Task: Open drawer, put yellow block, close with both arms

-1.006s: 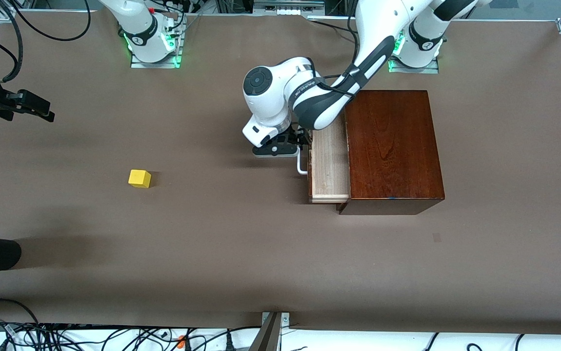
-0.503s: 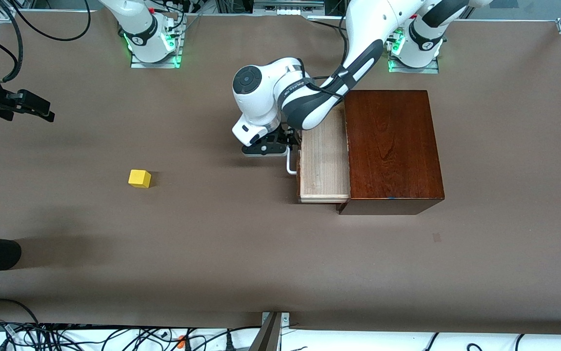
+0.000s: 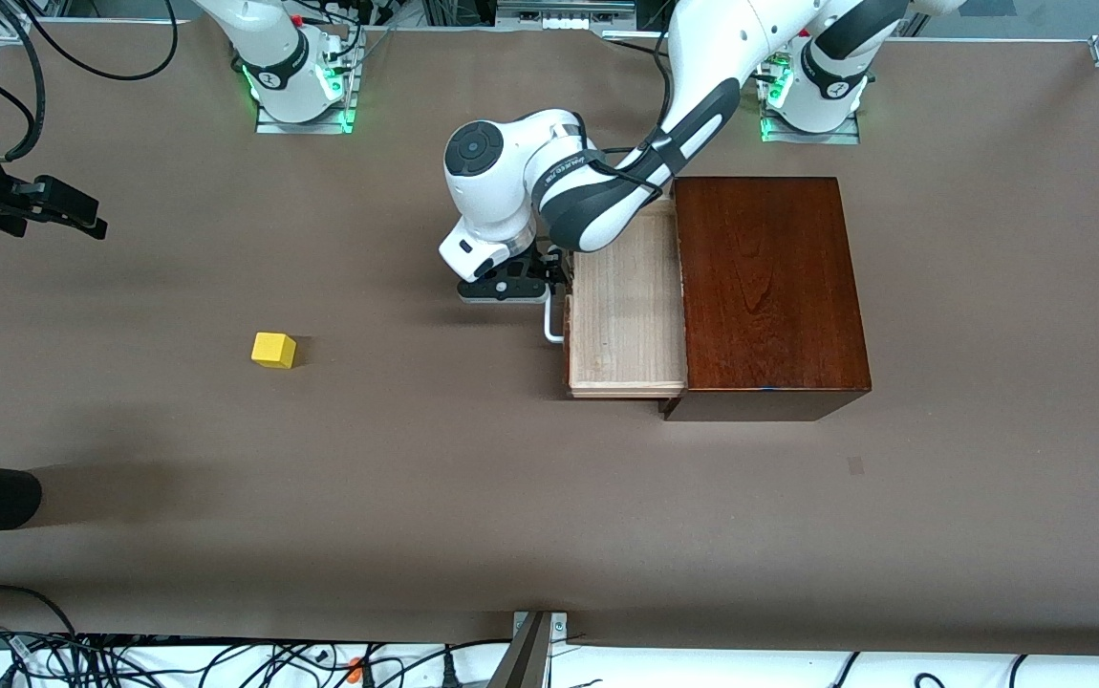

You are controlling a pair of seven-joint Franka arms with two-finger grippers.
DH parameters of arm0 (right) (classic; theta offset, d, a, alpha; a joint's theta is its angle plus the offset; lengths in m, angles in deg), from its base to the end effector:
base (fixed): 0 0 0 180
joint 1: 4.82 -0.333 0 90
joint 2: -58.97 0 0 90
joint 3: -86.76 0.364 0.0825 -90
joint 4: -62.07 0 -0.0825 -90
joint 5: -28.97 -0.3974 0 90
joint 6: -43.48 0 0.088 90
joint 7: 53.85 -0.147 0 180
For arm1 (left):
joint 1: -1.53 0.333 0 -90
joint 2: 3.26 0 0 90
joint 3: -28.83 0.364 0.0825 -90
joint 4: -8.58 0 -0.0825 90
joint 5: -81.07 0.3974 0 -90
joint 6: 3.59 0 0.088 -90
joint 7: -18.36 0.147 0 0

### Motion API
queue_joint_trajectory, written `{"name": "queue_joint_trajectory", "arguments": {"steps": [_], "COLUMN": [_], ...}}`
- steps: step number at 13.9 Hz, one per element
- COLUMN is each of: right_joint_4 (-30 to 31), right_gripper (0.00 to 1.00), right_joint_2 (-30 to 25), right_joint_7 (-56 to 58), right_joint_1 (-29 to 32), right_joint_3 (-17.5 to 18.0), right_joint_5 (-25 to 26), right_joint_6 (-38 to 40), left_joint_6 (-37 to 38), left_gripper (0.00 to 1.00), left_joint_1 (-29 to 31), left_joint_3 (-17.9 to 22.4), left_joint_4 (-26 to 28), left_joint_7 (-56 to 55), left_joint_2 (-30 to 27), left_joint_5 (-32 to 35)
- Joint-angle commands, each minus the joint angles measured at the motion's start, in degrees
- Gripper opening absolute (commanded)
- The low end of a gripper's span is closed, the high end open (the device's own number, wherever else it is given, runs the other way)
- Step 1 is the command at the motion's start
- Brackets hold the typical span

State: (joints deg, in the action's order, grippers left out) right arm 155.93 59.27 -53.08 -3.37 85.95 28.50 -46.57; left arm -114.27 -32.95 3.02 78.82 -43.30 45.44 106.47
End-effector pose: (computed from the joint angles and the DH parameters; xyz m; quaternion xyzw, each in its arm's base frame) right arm 0.5636 -0.0210 0.5971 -0.9993 0.0131 0.0357 0.0050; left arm 0.5058 -0.6078 0.2711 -0.9988 0.0107 -0.0152 0.0454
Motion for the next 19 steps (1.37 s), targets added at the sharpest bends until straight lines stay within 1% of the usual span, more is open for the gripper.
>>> {"name": "queue_joint_trajectory", "arguments": {"steps": [1, 3, 5, 7, 8, 11, 12, 13, 14, 16, 19], "right_joint_4": [0.71, 0.71, 0.71, 0.71, 0.71, 0.71, 0.71, 0.71, 0.71, 0.71, 0.36], "right_gripper": [1.00, 1.00, 1.00, 1.00, 1.00, 1.00, 1.00, 1.00, 1.00, 1.00, 1.00], "right_joint_2": [-0.83, -0.83, -0.83, -0.83, -0.83, -0.83, -0.83, -0.83, -0.83, -0.83, 0.04], "right_joint_7": [-0.42, -0.42, -0.42, -0.42, -0.42, -0.42, -0.42, -0.42, -0.42, -0.42, -0.42], "right_joint_1": [0.67, 0.67, 0.67, 0.67, 0.67, 0.67, 0.67, 0.67, 0.67, 0.67, 0.67], "right_joint_3": [0.54, 0.54, 0.54, 0.54, 0.54, 0.54, 0.54, 0.54, 0.54, 0.54, 0.46], "right_joint_5": [-0.06, -0.06, -0.06, -0.06, -0.06, -0.06, -0.06, -0.06, -0.06, -0.06, -0.06], "right_joint_6": [0.23, 0.23, 0.23, 0.23, 0.23, 0.23, 0.23, 0.23, 0.23, 0.23, -0.12], "left_joint_6": [-0.06, 0.90, 3.44, 6.87, 8.36, 10.48, 10.58, 10.75, 11.97, 14.96, 16.99], "left_gripper": [1.00, 1.00, 1.00, 1.00, 1.00, 1.00, 1.00, 1.00, 1.00, 1.00, 1.00], "left_joint_1": [-0.85, -0.24, 1.33, 3.53, 4.76, 11.60, 14.67, 17.75, 20.65, 25.49, 32.61], "left_joint_3": [-0.55, -0.64, -0.90, -1.08, -0.99, -1.17, -1.52, -1.78, -1.78, -1.78, -1.78], "left_joint_4": [-3.89, -3.80, -3.80, -2.66, -1.27, 7.42, 9.97, 11.39, 11.93, 12.20, 12.20], "left_joint_7": [-0.83, -0.74, -0.04, 1.71, 3.20, 6.98, 10.13, 13.81, 17.24, 21.57, 28.06], "left_joint_2": [1.67, 0.88, -2.62, -7.88, -10.70, -20.88, -23.62, -25.56, -27.14, -29.35, -31.63], "left_joint_5": [0.35, -0.09, -2.18, -5.78, -8.15, -12.82, -14.66, -17.03, -18.96, -20.29, -22.66]}}
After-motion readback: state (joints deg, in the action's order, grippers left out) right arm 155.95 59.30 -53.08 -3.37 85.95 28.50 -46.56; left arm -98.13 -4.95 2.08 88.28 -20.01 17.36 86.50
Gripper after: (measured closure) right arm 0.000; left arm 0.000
